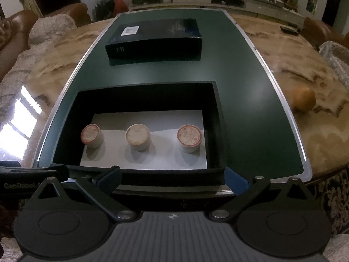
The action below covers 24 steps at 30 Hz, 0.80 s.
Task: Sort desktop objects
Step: 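Move both tools forward past the tray to the black lid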
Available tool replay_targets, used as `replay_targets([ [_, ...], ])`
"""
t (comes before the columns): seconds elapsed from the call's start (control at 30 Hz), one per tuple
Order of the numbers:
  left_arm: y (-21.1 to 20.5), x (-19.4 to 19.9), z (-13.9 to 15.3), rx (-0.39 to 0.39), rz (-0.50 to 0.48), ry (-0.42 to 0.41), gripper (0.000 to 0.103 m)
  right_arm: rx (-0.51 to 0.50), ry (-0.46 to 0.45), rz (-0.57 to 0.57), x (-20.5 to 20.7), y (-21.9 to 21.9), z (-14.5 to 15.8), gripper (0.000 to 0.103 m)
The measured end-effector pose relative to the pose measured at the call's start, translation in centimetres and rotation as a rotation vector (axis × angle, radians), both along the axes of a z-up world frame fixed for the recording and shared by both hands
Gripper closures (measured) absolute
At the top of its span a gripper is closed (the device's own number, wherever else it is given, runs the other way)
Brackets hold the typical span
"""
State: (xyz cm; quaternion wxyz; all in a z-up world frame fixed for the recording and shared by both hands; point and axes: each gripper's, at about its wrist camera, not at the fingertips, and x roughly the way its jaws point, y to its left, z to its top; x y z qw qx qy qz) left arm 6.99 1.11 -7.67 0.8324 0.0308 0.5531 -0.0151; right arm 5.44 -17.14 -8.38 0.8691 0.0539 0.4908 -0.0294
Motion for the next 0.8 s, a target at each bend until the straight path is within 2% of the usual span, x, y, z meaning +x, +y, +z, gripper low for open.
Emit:
replay_targets([
  [0.4,-0.6,2.6,-1.4,0.009,0.000,0.021,0.000,0.021,0.018,0.007,2.3,-0.7,-1.3,0.000],
  [0.63,-0.8,4.7,-2.0,0.019,0.004,0.020,0.000,0.092,-0.041,0.014,3.6,-2.2,-1.4,0.000],
  [0.8,-0.9,6.9,-1.7,0.029,0.009,-0.003,0.000,0.091,-0.118,0.010,5.2,-3.1,-0.8,0.000],
])
